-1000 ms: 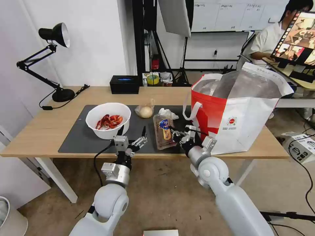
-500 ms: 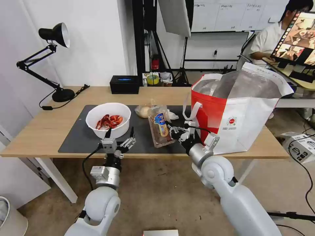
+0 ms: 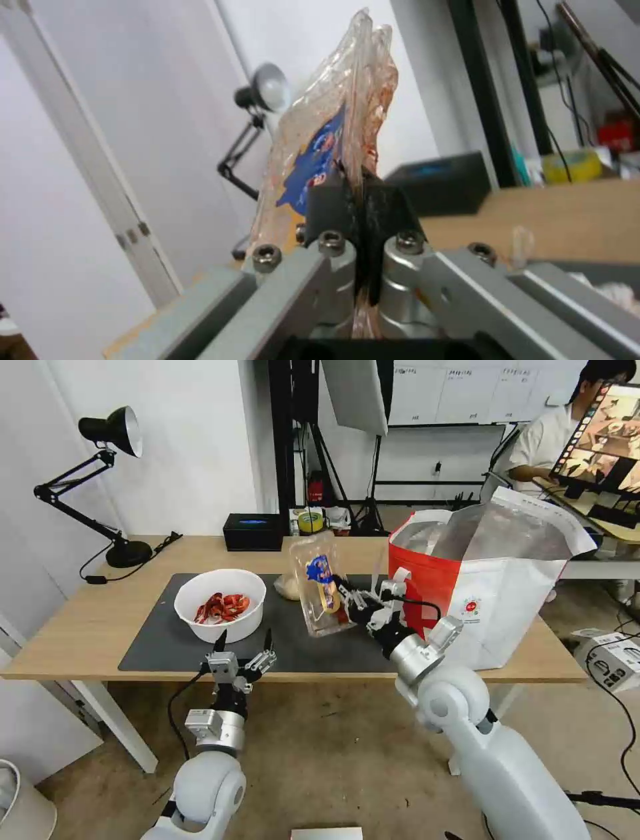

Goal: Pick up the trash from the table and place it into the takeout bag.

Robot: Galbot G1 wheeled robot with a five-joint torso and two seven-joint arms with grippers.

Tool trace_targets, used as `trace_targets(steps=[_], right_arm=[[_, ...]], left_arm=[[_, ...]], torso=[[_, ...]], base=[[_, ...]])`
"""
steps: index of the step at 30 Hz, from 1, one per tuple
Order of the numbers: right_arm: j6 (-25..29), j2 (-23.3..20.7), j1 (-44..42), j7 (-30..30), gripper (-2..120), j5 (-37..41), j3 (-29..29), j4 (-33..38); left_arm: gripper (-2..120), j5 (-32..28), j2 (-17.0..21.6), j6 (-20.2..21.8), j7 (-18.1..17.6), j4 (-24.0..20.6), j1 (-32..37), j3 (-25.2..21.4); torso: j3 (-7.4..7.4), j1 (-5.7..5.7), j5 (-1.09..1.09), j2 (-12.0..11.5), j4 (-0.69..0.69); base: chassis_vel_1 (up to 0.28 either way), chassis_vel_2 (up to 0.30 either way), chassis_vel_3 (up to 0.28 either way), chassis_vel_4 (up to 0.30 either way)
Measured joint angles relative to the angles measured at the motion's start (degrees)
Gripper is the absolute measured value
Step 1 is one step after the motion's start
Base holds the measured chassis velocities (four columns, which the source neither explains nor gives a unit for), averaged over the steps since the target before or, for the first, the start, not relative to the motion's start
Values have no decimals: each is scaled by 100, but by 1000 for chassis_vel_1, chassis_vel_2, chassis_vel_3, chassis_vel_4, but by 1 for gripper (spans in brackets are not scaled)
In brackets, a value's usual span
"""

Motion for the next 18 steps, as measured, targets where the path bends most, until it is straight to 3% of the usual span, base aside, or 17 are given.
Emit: trace_targets(steps=[11, 18], right_arm=[[376, -10, 123, 0, 0, 136, 216, 355], [710, 2, 66, 322, 0, 183, 370, 569]], left_arm=[[100, 138, -142, -6, -9, -76, 168, 66], [100, 181, -185, -6, -17, -108, 200, 98]], torso=[[0, 0, 0, 0, 0], [0, 0, 0, 0, 0]], base=[[0, 0, 0, 0], [0, 0, 0, 0]])
